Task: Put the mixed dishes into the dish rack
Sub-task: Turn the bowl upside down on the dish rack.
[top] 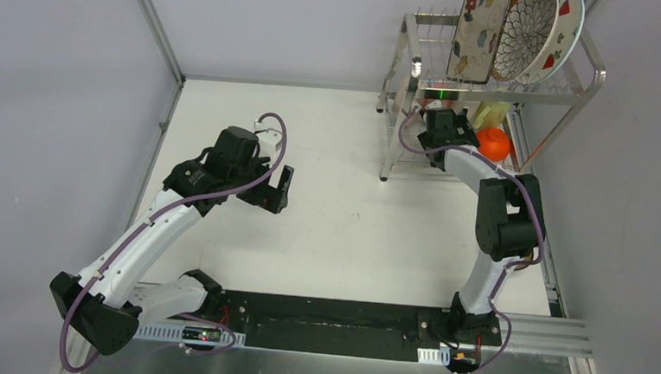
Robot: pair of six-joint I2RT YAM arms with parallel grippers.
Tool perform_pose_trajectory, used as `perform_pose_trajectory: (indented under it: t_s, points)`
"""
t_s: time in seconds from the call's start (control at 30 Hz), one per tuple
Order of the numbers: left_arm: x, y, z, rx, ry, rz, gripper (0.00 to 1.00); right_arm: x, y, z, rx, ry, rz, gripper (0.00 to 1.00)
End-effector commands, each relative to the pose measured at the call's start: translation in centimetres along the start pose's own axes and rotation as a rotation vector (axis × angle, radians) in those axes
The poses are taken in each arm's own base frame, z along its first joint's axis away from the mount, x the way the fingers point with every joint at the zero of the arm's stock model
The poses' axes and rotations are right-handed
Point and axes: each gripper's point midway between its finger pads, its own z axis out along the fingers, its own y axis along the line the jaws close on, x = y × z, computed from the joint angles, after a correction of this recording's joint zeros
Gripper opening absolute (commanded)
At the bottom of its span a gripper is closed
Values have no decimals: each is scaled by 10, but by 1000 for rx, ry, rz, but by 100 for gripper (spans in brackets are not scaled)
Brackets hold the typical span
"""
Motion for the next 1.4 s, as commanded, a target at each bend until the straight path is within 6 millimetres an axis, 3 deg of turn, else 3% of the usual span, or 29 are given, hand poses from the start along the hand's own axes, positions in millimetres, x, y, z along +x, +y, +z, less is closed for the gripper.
perform_pose_trajectory:
  t_s: [0.0,0.43,0.7,0.8,1.13,1.27,1.37]
  points:
    - [-6,-1,1,13,-23,20,99,-18,-14,-21,-9,-39,61,90]
    - [-6,0,-1,6,-30,23,99,-22,-10,-35,-99,-47,82,88]
    - [-5,-1,1,13,-23,22,99,-25,-17,-40,-87,-53,104,95]
    - [-5,-1,1,12,-24,22,99,-24,-16,-39,-93,-49,105,95]
    - [-5,-1,2,13,-20,22,99,-23,-12,-29,-105,-31,100,80]
    - [-5,-1,2,11,-18,24,99,-23,-11,-23,-100,-20,101,80]
    - [-5,-1,3,12,-16,24,99,-23,-9,-23,-106,-10,112,86]
